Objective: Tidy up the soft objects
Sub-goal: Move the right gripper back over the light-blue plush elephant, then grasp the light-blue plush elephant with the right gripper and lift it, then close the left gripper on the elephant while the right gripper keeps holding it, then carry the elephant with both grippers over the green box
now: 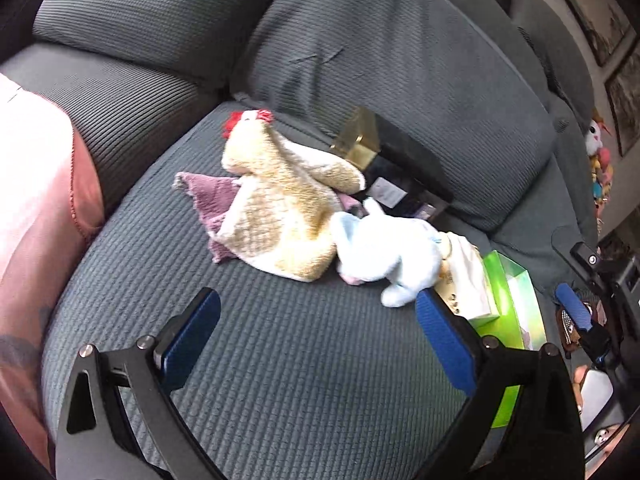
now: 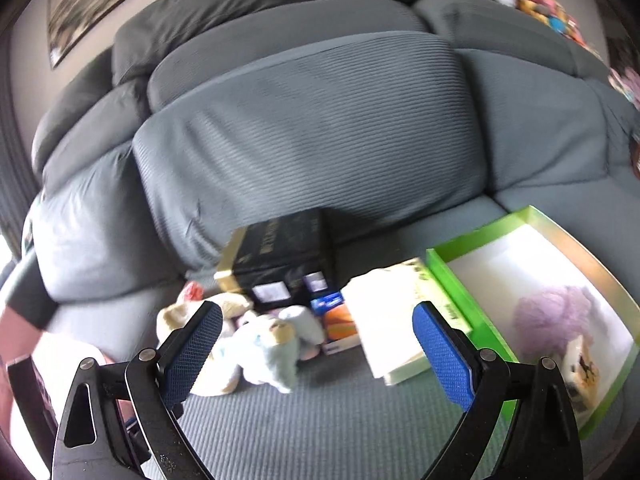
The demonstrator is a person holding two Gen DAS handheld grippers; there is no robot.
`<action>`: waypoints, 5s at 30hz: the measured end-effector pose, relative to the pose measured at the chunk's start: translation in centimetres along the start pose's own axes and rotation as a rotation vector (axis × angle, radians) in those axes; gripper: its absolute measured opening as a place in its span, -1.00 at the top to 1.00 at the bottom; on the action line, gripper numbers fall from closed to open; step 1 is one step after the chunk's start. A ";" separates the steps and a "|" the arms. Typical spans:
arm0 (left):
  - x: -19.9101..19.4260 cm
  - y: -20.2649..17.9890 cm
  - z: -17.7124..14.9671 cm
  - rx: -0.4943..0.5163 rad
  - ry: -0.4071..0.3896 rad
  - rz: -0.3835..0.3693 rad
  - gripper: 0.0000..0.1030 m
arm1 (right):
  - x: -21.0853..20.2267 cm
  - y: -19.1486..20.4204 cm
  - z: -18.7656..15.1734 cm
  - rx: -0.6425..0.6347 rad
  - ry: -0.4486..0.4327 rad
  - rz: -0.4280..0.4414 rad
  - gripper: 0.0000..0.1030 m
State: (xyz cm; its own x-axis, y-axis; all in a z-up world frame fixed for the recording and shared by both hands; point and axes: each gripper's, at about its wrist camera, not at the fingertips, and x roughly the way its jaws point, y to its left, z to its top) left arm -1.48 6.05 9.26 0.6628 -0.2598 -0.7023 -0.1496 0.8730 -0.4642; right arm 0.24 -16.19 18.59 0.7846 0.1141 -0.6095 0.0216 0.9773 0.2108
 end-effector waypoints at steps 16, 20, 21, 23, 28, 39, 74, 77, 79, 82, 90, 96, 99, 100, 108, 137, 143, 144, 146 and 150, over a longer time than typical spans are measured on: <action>-0.4 3.4 2.0 -0.086 -0.026 0.128 -0.90 | 10.2 7.9 -1.3 -0.164 0.184 -0.101 -0.87; -0.1 3.1 1.8 -0.076 -0.011 0.132 -0.90 | 12.0 7.6 -1.8 -0.154 0.241 -0.098 -0.87; 0.0 3.0 1.7 -0.071 -0.005 0.132 -0.90 | 12.1 7.6 -1.9 -0.150 0.247 -0.087 -0.87; 0.2 2.8 1.5 -0.061 0.005 0.131 -0.90 | 12.6 7.4 -2.1 -0.146 0.254 -0.102 -0.87; 0.2 2.7 1.4 -0.060 0.006 0.127 -0.90 | 13.5 6.8 -2.8 -0.150 0.291 -0.145 -0.29; 0.0 3.4 1.4 -0.107 0.012 0.119 -0.90 | 8.9 5.0 -2.0 -0.091 0.238 -0.059 -0.23; 0.0 1.7 -0.3 0.030 0.238 -0.023 -0.88 | 4.7 2.4 -4.5 -0.116 0.410 0.254 -0.66; 0.7 1.0 -1.2 0.070 0.296 -0.056 -0.82 | 5.2 1.6 -5.0 -0.095 0.447 0.321 -0.72; 1.2 1.1 -1.5 0.067 0.316 -0.044 -0.82 | 6.0 0.5 -5.1 -0.040 0.498 0.318 -0.72; 1.2 1.2 -1.6 0.049 0.329 -0.078 -0.82 | 6.4 -0.7 -4.9 0.029 0.499 0.322 -0.72; -1.2 -0.3 -2.9 0.122 0.336 -0.176 -0.82 | 6.9 -0.8 -5.3 0.063 0.551 0.401 -0.72; 0.2 -0.9 -3.8 0.131 0.421 -0.247 -0.80 | 8.4 0.9 -6.5 0.059 0.610 0.413 -0.72; 1.3 -1.3 -4.4 0.138 0.454 -0.252 -0.75 | 9.3 1.8 -7.2 0.048 0.653 0.437 -0.72; 1.5 -1.4 -4.5 0.146 0.463 -0.247 -0.73 | 9.5 2.0 -7.4 0.044 0.664 0.439 -0.72; 3.7 -1.9 -5.5 0.170 0.502 -0.152 -0.20 | 11.1 3.4 -9.2 0.066 0.726 0.488 -0.72; -3.4 -7.0 -4.5 0.245 0.167 -0.332 -0.19 | 3.7 2.4 -4.6 0.026 0.393 0.507 -0.68; -4.0 -9.2 -4.8 0.285 0.102 -0.375 -0.18 | 1.3 1.3 -3.3 0.016 0.311 0.492 -0.68; -4.1 -9.6 -4.9 0.294 0.092 -0.382 -0.18 | 1.0 1.1 -3.1 0.014 0.298 0.490 -0.68; -4.4 -10.4 -4.9 0.310 0.078 -0.397 -0.18 | 0.2 0.6 -2.9 0.009 0.270 0.486 -0.68; -4.9 -12.6 -5.1 0.366 0.040 -0.408 -0.18 | -1.3 -0.8 -2.2 0.015 0.212 0.489 -0.68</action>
State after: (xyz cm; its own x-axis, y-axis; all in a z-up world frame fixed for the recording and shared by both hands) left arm -6.64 -5.82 15.83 0.5840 -0.6167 -0.5279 0.3838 0.7828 -0.4898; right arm -2.18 -16.74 17.56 0.5626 0.5906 -0.5785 -0.3050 0.7986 0.5188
